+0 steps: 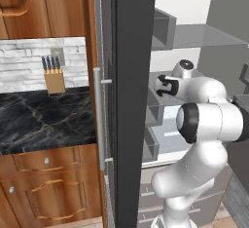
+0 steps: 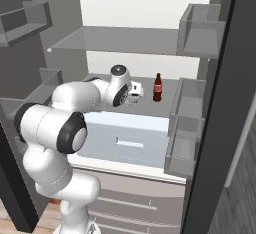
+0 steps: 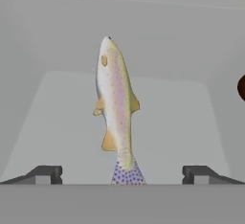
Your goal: Take the fish out of the fridge, briefly rinse it in the sink, and place it on the tray next to the sink.
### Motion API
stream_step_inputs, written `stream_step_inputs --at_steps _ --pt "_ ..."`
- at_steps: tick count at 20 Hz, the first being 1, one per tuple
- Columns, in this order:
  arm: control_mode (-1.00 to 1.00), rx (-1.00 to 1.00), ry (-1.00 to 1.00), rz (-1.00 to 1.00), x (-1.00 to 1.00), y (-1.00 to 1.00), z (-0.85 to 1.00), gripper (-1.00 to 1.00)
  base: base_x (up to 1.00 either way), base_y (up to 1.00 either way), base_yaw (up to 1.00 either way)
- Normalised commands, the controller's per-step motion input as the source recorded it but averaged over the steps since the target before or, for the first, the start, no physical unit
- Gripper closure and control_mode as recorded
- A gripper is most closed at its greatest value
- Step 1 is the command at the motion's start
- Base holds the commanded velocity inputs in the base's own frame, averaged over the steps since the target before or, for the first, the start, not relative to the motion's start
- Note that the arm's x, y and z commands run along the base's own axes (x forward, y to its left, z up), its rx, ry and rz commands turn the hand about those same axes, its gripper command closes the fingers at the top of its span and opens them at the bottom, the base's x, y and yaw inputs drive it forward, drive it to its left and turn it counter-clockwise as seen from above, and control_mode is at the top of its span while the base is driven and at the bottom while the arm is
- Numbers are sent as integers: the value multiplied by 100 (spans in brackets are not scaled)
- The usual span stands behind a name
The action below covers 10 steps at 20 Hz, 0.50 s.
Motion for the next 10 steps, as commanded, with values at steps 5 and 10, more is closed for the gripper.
stream_step_inputs --at_steps 5,10 --pt "-100 0 0 0 31 -8 -21 -100 0 0 0" --pt "-100 1 0 1 25 0 -22 -100 0 0 0"
